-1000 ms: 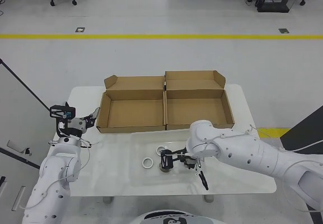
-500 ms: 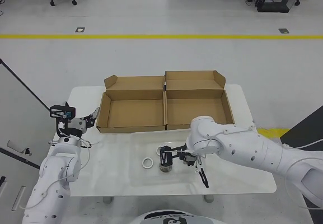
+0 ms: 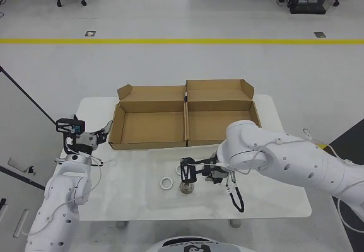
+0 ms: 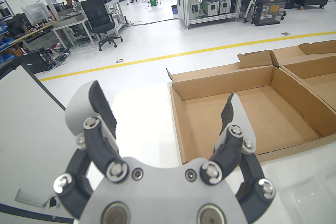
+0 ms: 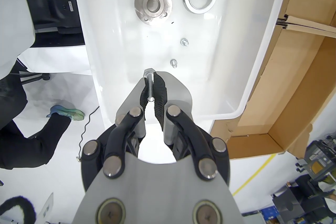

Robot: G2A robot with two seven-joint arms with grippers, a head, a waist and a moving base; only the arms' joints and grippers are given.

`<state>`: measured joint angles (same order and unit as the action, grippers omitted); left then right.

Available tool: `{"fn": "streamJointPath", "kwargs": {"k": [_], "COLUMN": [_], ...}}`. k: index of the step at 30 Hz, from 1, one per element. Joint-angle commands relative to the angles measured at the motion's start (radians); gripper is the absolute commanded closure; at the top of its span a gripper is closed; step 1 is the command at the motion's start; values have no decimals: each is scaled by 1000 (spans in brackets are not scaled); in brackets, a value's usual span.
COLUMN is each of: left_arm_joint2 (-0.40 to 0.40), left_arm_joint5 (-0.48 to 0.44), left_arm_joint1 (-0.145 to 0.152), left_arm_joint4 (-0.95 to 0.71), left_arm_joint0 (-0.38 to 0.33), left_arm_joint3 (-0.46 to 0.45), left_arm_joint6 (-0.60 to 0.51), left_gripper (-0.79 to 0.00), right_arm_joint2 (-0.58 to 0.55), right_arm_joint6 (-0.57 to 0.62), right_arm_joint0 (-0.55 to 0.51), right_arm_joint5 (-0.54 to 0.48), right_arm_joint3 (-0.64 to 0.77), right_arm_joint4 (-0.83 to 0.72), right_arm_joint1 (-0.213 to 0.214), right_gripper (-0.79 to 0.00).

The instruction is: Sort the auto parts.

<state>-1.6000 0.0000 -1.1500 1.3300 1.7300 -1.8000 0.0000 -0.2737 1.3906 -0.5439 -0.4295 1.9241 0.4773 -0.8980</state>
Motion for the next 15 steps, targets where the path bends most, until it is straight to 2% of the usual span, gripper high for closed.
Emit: {"fn": "streamJointPath", "kwargs": {"k": [1, 6, 9, 15], "left_arm_joint2": [0, 0, 0, 0], "left_arm_joint5": [0, 0, 0, 0], "left_arm_joint1": [0, 0, 0, 0], "left_arm_joint4": [0, 0, 0, 0], "left_arm_joint0": [0, 0, 0, 0], "left_arm_joint3": [0, 0, 0, 0], "left_arm_joint6": [0, 0, 0, 0], "left_gripper": [-785, -785, -785, -785], "right_arm_joint2": [0, 0, -30, -181], "right_arm_joint6": [0, 0, -55, -143], "right_arm_joint0": [0, 0, -9, -47], "right_arm_joint5": [0, 0, 20, -3], "right_arm_joint3": [0, 0, -17, -96], "right_arm_joint4": [1, 1, -5, -192], "right_arm_joint1": [0, 0, 6, 66], "right_gripper": [0, 0, 0, 0]}}
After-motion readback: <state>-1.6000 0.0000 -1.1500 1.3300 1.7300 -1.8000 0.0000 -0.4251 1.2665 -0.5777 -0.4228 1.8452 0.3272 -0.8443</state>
